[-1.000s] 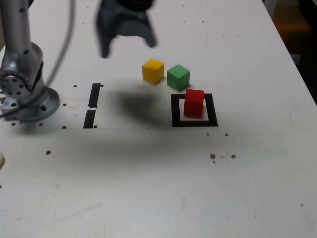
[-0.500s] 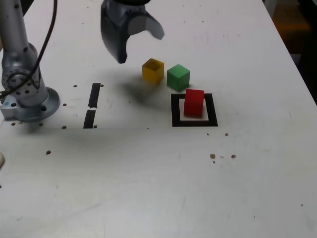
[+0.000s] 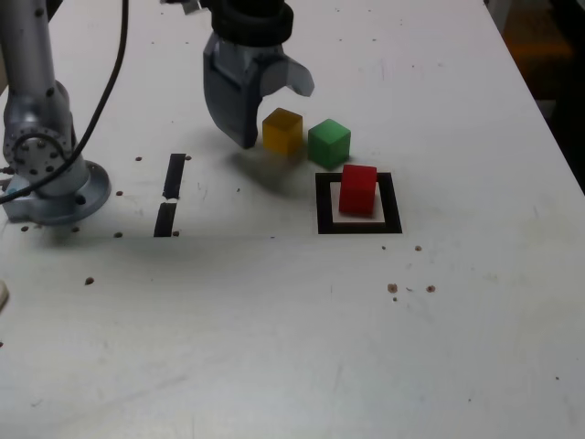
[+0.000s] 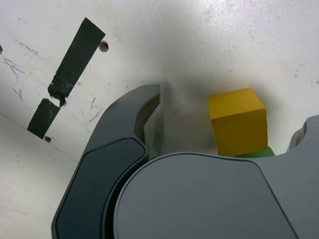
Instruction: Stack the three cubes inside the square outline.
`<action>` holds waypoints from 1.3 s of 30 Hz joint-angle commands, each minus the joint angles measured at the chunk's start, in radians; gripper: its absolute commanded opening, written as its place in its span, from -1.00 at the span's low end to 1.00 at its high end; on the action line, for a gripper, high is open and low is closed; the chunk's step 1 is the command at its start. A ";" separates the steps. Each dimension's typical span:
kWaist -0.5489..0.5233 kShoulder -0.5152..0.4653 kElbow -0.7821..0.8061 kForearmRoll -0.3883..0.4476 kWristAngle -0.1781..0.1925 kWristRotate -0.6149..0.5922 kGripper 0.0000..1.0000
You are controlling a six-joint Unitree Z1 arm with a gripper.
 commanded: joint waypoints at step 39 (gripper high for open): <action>0.062 0.213 -0.160 0.096 0.009 0.103 -0.28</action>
